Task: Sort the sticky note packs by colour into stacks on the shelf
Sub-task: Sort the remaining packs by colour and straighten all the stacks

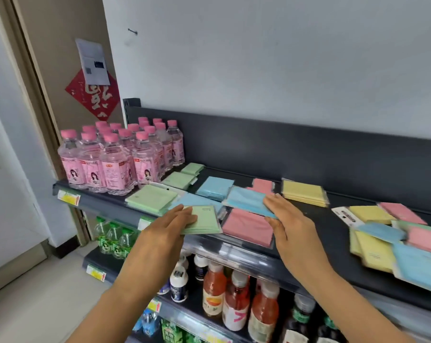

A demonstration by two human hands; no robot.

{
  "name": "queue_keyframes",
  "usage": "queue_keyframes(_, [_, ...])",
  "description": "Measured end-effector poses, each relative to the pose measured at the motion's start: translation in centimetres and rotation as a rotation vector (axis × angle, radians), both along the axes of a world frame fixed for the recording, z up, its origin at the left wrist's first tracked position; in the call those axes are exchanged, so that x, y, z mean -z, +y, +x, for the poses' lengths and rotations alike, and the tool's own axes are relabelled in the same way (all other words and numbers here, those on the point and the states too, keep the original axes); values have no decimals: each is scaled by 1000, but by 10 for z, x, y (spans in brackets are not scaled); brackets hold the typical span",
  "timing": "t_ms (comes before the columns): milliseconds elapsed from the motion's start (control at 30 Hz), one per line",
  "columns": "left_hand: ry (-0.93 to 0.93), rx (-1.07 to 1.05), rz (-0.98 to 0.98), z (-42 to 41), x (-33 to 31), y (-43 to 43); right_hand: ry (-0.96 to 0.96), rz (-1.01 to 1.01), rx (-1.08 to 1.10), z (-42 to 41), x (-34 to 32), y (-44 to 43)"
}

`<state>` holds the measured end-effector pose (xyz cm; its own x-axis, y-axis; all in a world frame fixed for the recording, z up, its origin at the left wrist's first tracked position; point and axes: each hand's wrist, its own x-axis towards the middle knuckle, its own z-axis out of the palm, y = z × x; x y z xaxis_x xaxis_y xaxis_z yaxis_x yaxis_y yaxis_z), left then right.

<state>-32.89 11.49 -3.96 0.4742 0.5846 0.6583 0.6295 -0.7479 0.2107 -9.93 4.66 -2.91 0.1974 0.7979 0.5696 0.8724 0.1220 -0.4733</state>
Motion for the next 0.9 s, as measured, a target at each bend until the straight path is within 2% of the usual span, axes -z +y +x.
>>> queue_keyframes(233, [-78, -61, 23, -39, 6, 45, 16, -10, -37, -43, 6, 44])
queue_keyframes(500, [-115, -86, 4, -35, 2, 88, -35, -46, -43, -39, 3, 97])
queue_keyframes(700, [-269, -138, 21, -22, -12, 123, -102, -61, -19, -39, 6, 117])
queue_keyframes(833, [-349, -148, 31, -18, -19, 144, -278, -136, -70, -43, 9, 121])
queue_keyframes(900, [-342, -112, 32, -15, -19, 156, -405, -195, -27, -50, 9, 122])
